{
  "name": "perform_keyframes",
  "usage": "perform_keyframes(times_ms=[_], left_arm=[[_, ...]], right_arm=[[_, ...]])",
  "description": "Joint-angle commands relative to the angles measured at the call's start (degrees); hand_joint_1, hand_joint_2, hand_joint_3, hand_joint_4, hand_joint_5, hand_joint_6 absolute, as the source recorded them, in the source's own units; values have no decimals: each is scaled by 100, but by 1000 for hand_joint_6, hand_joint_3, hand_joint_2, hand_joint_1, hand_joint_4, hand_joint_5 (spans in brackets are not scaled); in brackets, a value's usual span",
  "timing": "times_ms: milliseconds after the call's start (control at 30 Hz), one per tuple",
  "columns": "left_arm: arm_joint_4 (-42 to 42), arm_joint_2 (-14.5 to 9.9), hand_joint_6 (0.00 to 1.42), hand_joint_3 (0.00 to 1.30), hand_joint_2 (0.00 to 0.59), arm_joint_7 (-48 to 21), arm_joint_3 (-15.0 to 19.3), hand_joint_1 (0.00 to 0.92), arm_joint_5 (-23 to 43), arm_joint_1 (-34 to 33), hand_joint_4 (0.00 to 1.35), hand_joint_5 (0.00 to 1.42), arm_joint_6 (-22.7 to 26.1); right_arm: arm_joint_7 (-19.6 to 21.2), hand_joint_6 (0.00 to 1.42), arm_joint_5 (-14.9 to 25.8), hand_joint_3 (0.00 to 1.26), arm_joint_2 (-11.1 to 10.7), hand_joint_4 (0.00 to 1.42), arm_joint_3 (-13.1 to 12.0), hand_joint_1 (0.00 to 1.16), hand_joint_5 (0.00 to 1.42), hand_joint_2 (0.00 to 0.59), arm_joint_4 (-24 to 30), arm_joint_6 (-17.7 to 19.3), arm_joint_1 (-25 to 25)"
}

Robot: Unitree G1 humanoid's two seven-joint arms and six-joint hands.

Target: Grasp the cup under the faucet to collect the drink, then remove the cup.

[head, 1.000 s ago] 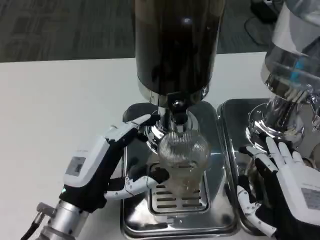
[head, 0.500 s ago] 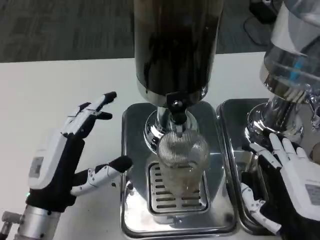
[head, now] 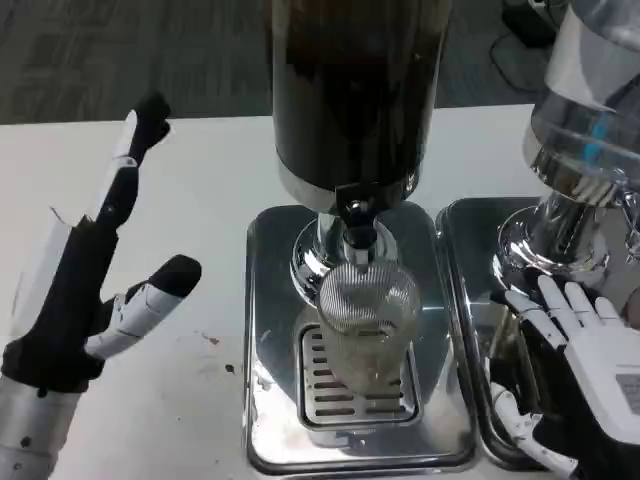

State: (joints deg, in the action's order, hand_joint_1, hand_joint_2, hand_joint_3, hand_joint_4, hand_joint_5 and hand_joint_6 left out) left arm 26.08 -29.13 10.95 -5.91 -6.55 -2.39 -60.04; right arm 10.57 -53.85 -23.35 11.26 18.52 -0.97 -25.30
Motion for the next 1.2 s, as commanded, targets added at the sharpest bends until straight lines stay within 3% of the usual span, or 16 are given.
perform_keyframes(times_ms=[33,167,433,700,933,1033,1200], left_arm=[[-534,-144,0,0,127,-1226,-132,0,1153,-41,0,34,167],[-1060,-162,64,69,142,-2249,-179,0,2303,-90,0,139,483],[-1881,25,78,84,147,-3592,75,0,3412,-58,0,151,1339],[-2545,231,93,120,153,-4470,422,0,3940,60,0,165,2195],[-3150,354,98,85,170,-4952,685,0,4023,149,0,167,2763],[-3165,429,125,84,164,-5145,705,0,4007,129,0,197,3031],[-2791,486,69,25,155,-5568,662,0,3938,-160,0,124,3460]], right_arm=[[14,0,-2,88,-100,0,-42,348,0,494,-83,102,5],[59,0,-13,78,-60,0,-66,348,0,487,-87,73,-15],[82,0,25,68,-31,0,-74,346,0,483,-83,91,-28],[116,0,64,65,77,0,-62,346,0,482,-124,67,35],[113,0,52,65,170,0,-27,346,0,482,-178,43,114],[129,0,61,65,220,0,-36,346,0,482,-204,36,146],[166,0,15,65,309,0,-16,346,0,482,-218,9,118]])
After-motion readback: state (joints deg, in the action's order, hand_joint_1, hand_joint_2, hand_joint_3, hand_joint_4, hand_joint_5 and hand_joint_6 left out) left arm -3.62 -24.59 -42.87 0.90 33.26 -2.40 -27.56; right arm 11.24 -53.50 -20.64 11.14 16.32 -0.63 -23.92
